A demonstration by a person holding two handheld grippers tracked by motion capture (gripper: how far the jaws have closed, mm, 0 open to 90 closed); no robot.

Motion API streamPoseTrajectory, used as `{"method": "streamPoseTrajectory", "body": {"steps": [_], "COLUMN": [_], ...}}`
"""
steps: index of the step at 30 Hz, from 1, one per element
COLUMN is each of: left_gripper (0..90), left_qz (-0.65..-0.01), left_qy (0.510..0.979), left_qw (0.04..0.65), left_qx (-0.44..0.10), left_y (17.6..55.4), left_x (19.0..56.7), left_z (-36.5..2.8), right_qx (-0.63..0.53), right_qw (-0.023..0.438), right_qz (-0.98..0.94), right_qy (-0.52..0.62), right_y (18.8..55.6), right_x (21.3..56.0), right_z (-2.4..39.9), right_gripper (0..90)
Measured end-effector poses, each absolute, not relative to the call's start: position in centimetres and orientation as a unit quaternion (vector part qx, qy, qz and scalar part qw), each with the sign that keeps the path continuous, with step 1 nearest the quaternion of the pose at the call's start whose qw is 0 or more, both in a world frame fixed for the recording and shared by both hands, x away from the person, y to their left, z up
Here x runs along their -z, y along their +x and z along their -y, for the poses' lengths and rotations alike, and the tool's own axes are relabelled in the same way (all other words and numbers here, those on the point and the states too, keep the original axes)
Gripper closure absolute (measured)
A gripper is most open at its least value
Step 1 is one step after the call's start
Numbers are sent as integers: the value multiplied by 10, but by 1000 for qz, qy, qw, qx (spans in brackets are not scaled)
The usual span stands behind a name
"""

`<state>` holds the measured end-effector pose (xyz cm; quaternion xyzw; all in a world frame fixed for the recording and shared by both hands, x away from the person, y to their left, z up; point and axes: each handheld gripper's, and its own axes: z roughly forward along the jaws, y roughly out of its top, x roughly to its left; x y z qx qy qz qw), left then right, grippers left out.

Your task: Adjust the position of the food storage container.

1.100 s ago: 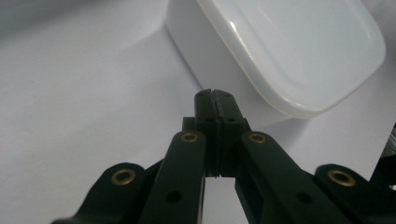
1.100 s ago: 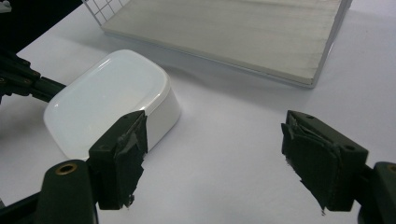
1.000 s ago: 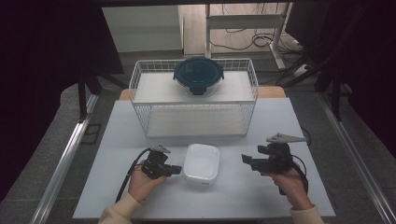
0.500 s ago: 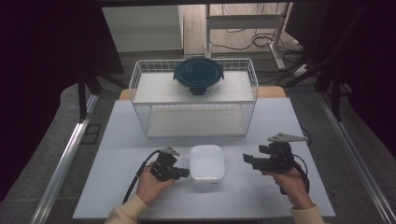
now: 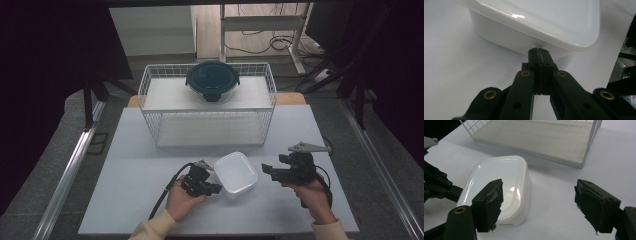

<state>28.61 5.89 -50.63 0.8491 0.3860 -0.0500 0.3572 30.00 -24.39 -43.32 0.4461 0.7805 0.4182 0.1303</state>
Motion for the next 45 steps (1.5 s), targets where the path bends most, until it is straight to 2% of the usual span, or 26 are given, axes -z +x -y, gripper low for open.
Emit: {"method": "streamPoseTrajectory", "body": {"steps": [8, 15, 17, 19, 21, 24, 31, 33, 38, 45], "left_gripper": [897, 845, 738, 523, 433, 346, 303, 295, 294, 292], "left_qz": [-379, -409, -426, -448, -456, -466, -468, -471, -483, -484], "left_qy": [849, 826, 820, 807, 801, 793, 787, 785, 778, 775], "left_qw": [366, 387, 382, 384, 387, 392, 400, 400, 400, 405], "left_qx": [30, -8, -15, -34, -30, -34, -48, -47, -43, -34], "left_y": [278, 270, 270, 268, 268, 269, 270, 271, 273, 274], "left_x": [496, 481, 480, 480, 479, 476, 469, 469, 471, 471], "left_z": [-71, -121, -136, -147, -156, -166, -179, -181, -188, -191], "right_qx": [-409, -410, -403, -389, -378, -351, -287, -286, -261, -254], "right_qw": [119, 125, 115, 114, 105, 97, 89, 92, 113, 86], "right_qz": [-786, -787, -793, -802, -808, -821, -849, -854, -867, -879], "right_qy": [449, 444, 443, 439, 440, 440, 435, 425, 409, 394], "right_y": [302, 312, 318, 324, 331, 344, 375, 377, 383, 392], "right_x": [436, 433, 433, 432, 430, 431, 439, 441, 446, 457], "right_z": [244, 238, 234, 228, 223, 213, 192, 186, 174, 165], "right_gripper": [229, 286, 306, 343, 403, 508, 799, 855, 892, 893]}}
